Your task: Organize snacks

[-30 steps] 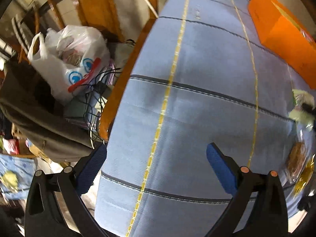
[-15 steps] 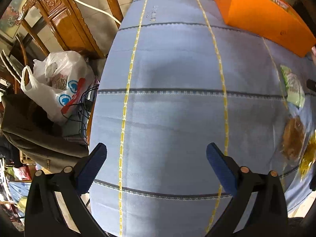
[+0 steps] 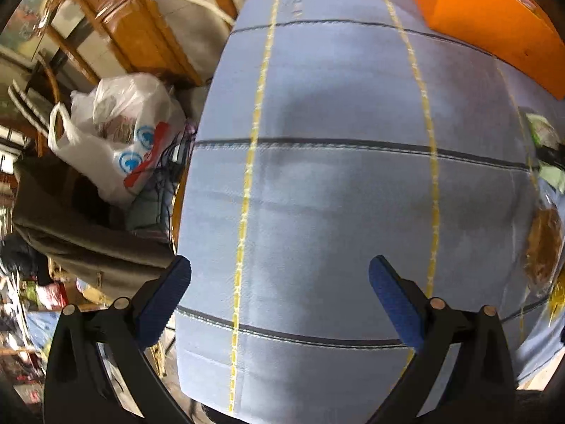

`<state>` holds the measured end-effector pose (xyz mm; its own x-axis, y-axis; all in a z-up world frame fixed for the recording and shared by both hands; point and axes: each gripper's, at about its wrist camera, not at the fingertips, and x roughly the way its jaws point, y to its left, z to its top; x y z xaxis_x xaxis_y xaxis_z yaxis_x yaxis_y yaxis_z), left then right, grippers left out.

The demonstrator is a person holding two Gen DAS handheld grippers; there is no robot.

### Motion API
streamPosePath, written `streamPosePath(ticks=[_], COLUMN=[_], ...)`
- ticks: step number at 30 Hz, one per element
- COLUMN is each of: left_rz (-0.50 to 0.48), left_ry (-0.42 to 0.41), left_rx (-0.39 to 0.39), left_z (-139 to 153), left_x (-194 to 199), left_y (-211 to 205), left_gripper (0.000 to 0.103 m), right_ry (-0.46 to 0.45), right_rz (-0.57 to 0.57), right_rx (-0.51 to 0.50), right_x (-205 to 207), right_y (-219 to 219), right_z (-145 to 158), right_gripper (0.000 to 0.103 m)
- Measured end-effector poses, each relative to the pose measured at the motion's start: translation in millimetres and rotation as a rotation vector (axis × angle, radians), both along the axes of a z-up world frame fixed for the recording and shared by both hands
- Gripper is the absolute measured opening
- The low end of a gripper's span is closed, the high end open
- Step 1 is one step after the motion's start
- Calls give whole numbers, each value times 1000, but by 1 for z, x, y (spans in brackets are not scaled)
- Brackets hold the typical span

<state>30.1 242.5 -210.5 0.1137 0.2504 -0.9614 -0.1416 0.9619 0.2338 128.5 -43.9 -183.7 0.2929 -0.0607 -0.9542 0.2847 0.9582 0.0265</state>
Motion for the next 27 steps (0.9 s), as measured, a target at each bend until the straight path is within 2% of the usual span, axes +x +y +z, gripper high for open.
streamPosePath(ticks=[3, 6, 8, 11, 14, 15, 17, 20, 21, 22, 23, 24, 25, 26, 27], left_rz=[48, 56, 50, 40, 24, 21, 34, 32, 31, 29, 27, 26, 28, 33, 40], left_ry=[33, 25, 17, 7, -21, -27, -27, -24, -21, -23, -23, -19, -8, 8, 30], left_rx=[-11, -38, -30, 0, -27, -32, -21, -21, -11, 0, 4, 7, 8, 11, 16], left_z=[-5, -1, 0, 5, 14, 16, 17, 17, 16, 16, 13, 11, 7, 3, -1], left_x=[0, -1, 1, 3, -2, -4, -9, -17, -20, -22, -25, -27, -29, -31, -32], left_y=[8, 6, 3, -8, -20, -24, -31, -46, -50, -54, -56, -58, -60, -59, -62], left_gripper=[99, 99, 99, 99, 99, 99, 99, 99, 99, 99, 99, 99, 99, 99, 99], right_ry=[-46, -137, -224, -337, -405, -429, -450, -451, -444, -438, -437, -456, -452, -411, -380], right_rz=[-13, -20, -6, 58, 121, 148, 171, 198, 224, 242, 266, 327, 406, 505, 543], right_rx=[-28, 37, 47, 41, 41, 8, -46, -27, 10, 17, 10, -16, -48, -98, -121], right_x=[-13, -28, -30, -7, 40, 59, 81, 110, 107, 100, 92, 73, 63, 49, 47], right_y=[-6, -11, -16, -21, -24, -23, -25, -26, -28, -32, -33, -28, -21, -10, -5], right_z=[20, 58, 91, 138, 177, 191, 206, 215, 214, 212, 206, 194, 180, 154, 138], right_gripper=[48, 48, 47, 45, 40, 36, 35, 35, 40, 73, 94, 100, 100, 100, 99])
